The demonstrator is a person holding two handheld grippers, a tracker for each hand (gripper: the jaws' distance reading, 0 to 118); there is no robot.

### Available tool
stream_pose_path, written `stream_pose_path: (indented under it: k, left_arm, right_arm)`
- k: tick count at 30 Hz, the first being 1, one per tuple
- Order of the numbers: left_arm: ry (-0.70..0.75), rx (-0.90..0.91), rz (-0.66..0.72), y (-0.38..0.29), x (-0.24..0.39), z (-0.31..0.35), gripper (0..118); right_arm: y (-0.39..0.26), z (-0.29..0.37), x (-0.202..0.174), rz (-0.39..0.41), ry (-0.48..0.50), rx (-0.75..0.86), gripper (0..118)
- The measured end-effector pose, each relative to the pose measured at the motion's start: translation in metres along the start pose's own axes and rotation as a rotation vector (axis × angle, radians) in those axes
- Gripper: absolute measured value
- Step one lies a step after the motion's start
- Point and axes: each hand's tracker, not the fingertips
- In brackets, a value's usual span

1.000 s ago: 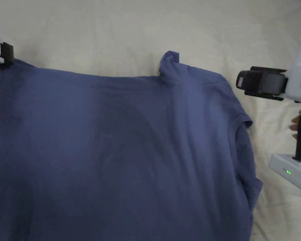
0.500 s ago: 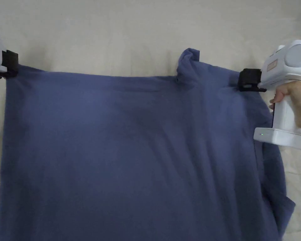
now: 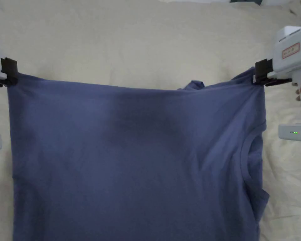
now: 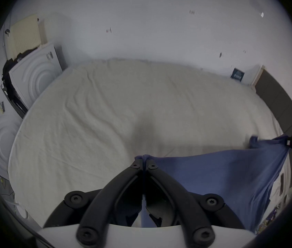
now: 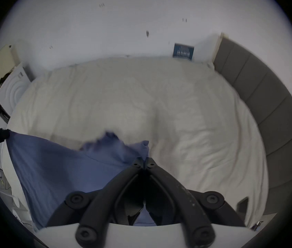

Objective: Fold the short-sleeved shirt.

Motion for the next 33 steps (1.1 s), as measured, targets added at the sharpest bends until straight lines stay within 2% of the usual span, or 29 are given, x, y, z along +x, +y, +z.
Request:
stream_pose_path:
  k: [4,8,12,16,20,25,30,33]
  left_arm:
    - [0.0,0.066,-0.016,0.029,0.002,0.061,2]
    - [0.057,0.223,-0.051,0.081,-0.002,0.111,2]
    - [0.112,0.361,-0.048,0.145,0.01,0.171,2]
    - [0.171,0.544,-0.071,0.21,0.029,0.229,2]
    - [0.219,0.691,-0.063,0.256,0.043,0.268,2]
    - [0.229,0.788,-0.007,0.276,0.048,0.283,2]
    - [0.25,0.79,-0.016,0.267,0.047,0.246,2]
    - [0.215,0.703,-0.036,0.242,0.047,0.204,2]
  right_arm:
    - [0.028,0.082,0.008,-0.015,0.011,0.119,2]
    - [0.064,0.157,0.006,0.045,-0.103,0.28,2]
    - [0.115,0.222,0.006,-0.011,-0.157,0.427,2]
    - [0.162,0.283,-0.01,-0.002,-0.261,0.609,2]
    - [0.201,0.328,-0.022,-0.067,-0.299,0.757,2]
    - [0.221,0.348,-0.026,-0.142,-0.296,0.831,2]
    - [0.213,0.319,-0.023,-0.135,-0.261,0.806,2]
    - [0.192,0.278,-0.02,-0.128,-0.219,0.742,2]
